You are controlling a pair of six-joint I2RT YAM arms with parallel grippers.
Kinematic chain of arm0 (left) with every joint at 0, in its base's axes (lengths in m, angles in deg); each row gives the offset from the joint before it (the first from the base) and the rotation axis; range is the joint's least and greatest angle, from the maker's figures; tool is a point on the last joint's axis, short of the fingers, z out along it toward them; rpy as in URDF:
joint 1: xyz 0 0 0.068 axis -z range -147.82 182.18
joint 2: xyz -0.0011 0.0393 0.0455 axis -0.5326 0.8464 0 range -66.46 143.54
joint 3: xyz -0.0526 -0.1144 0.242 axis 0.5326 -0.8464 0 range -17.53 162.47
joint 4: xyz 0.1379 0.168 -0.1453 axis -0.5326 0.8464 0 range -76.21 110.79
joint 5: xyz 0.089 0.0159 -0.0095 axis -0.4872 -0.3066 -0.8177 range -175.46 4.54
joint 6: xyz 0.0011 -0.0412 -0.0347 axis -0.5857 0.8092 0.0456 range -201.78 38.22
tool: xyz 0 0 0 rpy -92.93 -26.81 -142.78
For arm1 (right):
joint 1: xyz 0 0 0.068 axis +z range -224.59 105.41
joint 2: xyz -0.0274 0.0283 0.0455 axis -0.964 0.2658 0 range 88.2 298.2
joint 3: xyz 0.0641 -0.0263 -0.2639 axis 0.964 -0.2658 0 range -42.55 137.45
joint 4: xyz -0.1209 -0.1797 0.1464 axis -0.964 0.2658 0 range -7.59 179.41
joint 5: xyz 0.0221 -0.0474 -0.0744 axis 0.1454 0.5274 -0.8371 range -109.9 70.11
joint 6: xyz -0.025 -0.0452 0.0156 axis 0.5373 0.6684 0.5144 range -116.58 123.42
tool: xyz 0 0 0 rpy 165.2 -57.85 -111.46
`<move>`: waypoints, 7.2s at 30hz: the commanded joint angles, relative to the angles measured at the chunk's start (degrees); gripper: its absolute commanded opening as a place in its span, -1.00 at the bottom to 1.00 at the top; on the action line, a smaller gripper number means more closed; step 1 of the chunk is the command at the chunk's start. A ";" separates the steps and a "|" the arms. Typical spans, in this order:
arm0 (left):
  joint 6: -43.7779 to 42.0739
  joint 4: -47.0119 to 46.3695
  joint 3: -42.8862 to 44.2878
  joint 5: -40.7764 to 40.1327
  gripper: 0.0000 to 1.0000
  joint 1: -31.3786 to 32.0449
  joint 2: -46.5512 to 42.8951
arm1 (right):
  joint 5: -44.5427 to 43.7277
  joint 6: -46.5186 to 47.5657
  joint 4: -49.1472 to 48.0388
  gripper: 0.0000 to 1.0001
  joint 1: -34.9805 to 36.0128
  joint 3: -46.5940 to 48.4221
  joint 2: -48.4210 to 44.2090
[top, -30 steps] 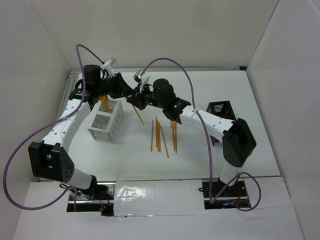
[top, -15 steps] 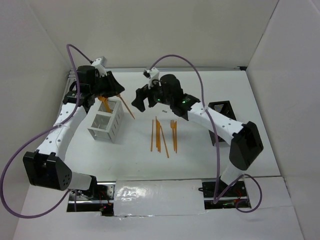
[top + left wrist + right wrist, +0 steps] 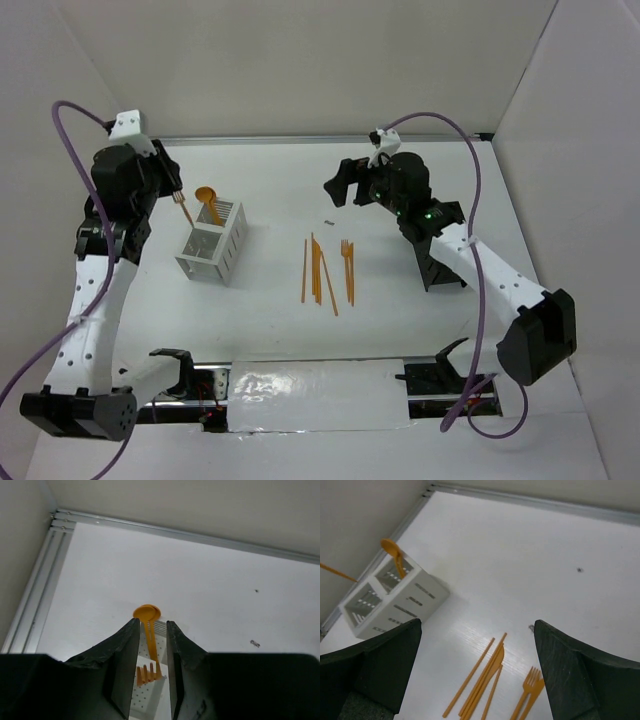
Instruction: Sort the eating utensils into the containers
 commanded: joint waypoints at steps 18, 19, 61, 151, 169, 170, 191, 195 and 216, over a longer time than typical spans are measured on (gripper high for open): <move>2.25 -7.27 -13.47 1.54 0.41 -0.79 -4.18 | -15.90 -9.38 3.41 1.00 -1.59 -12.53 4.45; 2.08 -6.65 -12.58 4.60 0.41 -0.88 -3.83 | -16.42 -9.55 4.12 0.94 -1.68 -13.06 5.24; -1.53 -2.69 -9.14 23.88 0.53 1.85 -2.34 | -16.42 -5.07 3.69 -0.49 4.47 -9.37 28.10; 14.12 -8.93 0.44 17.56 0.48 32.43 25.70 | 3.26 -4.37 2.28 -1.00 9.13 -10.25 -0.91; 12.28 -7.78 5.27 9.94 -1.00 33.40 28.96 | 0.63 -6.65 10.00 0.24 7.82 -7.27 -3.98; 10.79 -6.83 5.80 8.60 -1.00 30.96 27.56 | -1.12 -7.52 12.45 0.63 6.94 -7.26 -5.38; 6.56 -5.41 -11.23 -28.31 -1.00 6.24 -6.90 | -10.72 -11.05 9.58 1.00 -2.20 -16.58 -9.09; 9.28 -6.03 -16.95 -30.52 -1.00 6.33 -7.87 | -12.38 -11.05 9.58 1.00 -2.64 -16.58 -7.41; 81.68 53.08 -9.15 -44.84 0.19 16.43 7.68 | -17.84 -20.01 10.90 0.84 -3.35 -27.55 -8.29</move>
